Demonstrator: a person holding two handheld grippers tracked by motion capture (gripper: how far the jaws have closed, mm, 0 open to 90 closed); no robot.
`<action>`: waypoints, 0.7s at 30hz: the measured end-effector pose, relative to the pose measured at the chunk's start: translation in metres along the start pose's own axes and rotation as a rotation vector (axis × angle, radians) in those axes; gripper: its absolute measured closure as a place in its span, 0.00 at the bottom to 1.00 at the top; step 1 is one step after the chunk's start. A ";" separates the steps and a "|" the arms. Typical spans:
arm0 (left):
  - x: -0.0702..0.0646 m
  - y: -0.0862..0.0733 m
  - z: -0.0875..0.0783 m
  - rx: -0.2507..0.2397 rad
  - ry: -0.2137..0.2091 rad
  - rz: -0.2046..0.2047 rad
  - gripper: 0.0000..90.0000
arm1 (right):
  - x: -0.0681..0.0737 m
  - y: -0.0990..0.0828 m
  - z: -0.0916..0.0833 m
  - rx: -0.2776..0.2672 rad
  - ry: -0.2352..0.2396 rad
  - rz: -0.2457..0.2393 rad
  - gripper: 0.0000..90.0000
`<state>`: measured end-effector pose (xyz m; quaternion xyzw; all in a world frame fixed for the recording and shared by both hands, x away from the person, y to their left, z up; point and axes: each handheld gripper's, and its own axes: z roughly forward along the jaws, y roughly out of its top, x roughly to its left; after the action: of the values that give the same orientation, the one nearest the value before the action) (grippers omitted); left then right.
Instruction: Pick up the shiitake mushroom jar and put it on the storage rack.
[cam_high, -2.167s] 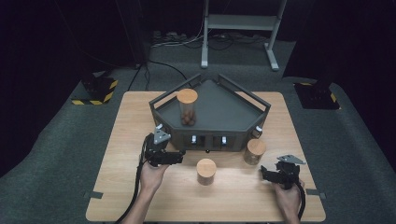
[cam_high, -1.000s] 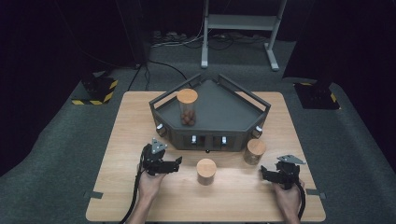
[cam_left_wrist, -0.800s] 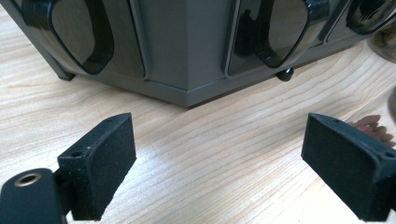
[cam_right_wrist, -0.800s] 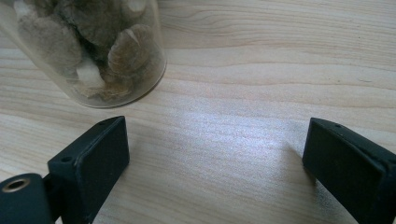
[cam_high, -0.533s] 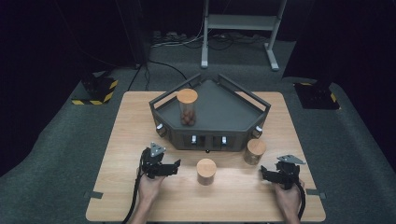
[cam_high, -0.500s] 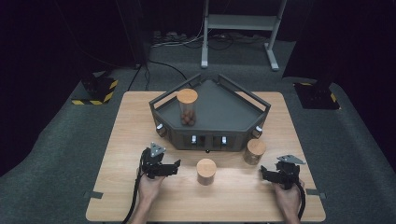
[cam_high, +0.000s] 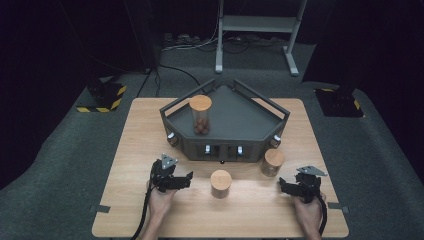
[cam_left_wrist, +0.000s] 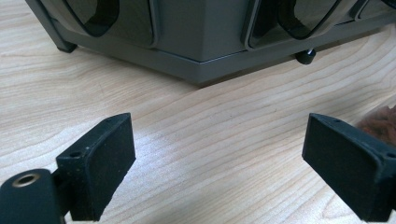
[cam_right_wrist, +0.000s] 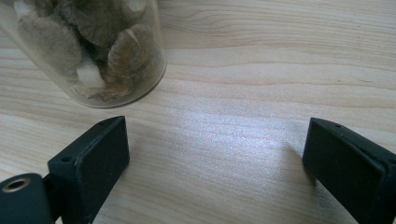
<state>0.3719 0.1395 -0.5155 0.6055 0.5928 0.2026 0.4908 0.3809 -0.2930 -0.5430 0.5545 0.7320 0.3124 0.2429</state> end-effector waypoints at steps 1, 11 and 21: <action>0.001 -0.002 0.002 0.010 0.009 0.011 0.10 | 0.000 0.000 0.000 0.000 0.000 0.000 0.07; 0.005 -0.010 0.011 0.003 0.040 0.005 0.10 | 0.000 0.000 0.000 0.000 0.000 0.000 0.07; 0.009 -0.014 0.021 0.005 0.058 -0.012 0.10 | 0.000 0.000 0.000 0.000 0.000 0.000 0.07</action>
<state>0.3839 0.1374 -0.5396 0.5968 0.6112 0.2156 0.4731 0.3809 -0.2930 -0.5430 0.5545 0.7320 0.3124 0.2430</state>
